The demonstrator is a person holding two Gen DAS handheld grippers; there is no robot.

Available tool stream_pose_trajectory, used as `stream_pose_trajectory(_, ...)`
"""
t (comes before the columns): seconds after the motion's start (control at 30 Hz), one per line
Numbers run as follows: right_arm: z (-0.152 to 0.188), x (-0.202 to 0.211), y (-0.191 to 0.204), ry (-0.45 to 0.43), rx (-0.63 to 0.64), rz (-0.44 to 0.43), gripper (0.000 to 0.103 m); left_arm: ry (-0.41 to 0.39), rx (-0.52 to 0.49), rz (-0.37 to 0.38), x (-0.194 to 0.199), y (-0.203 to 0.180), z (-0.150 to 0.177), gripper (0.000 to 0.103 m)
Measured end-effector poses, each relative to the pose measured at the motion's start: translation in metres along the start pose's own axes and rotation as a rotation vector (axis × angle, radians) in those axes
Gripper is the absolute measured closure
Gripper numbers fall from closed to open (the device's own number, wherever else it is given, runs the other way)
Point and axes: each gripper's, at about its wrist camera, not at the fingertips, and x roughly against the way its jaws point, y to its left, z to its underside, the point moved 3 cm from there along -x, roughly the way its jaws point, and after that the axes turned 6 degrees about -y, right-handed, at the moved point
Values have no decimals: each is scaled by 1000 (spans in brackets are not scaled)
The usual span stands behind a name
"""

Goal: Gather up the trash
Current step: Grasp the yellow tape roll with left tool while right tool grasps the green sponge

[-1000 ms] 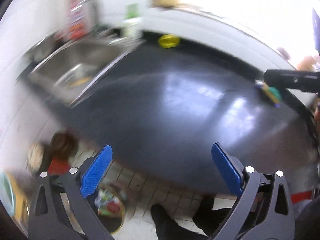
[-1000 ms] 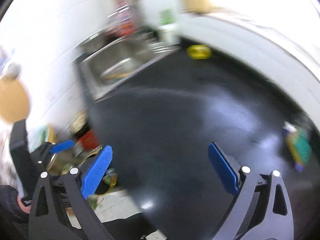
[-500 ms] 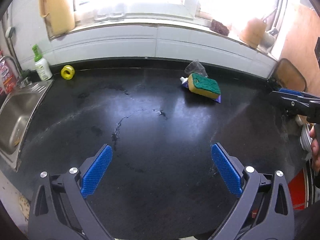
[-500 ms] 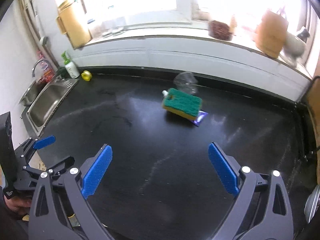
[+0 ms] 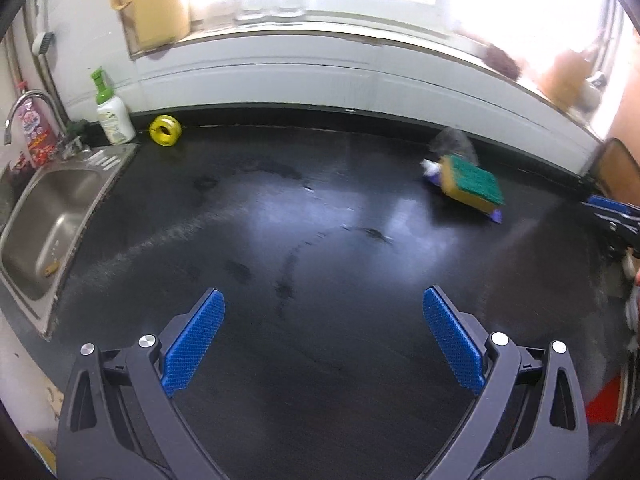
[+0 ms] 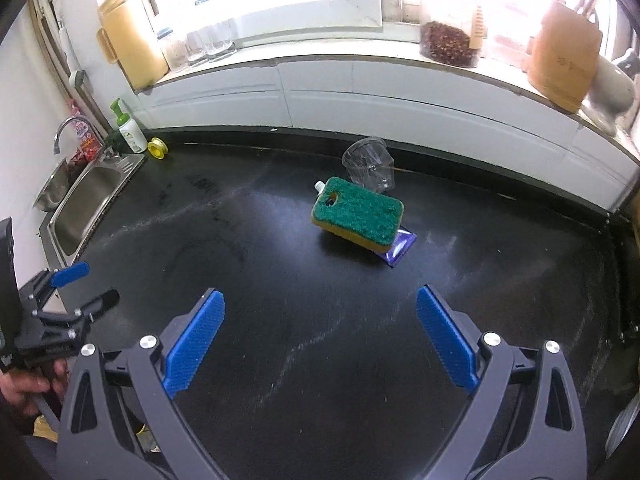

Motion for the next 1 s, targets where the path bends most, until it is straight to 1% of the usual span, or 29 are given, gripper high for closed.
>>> stream_pose_trajectory(0.1,-7,-17,-3,18,-1,10,10,-4,11,-36,-18,24,-14,7)
stream_pose_trajectory(0.27,-21,-51,-10,51,-23,24,10,-12,26,-82,-56,77,-43,7)
stream_pose_trajectory(0.43,-36,-88,-17,89,-31,49,10,-8,40,-126,-103,141,-65,7)
stream_pose_trajectory(0.57,-47,-115,-20,122,-39,76,10,4,49,-147,-147,188,-83,7)
stream_pose_trajectory(0.67,-55,-130,-22,143,-47,89,10,4,52,-160,-177,215,-96,7)
stream_pose_trajectory(0.83,-68,-153,-19,174,-38,104,10,-8,15,-188,-233,258,-130,7)
stream_pose_trajectory(0.9,-72,-159,-18,179,-32,107,10,-12,0,-187,-252,274,-143,7)
stream_pose_trajectory(1.0,-76,-163,-15,185,-29,111,10,-11,16,-171,-271,291,-156,7)
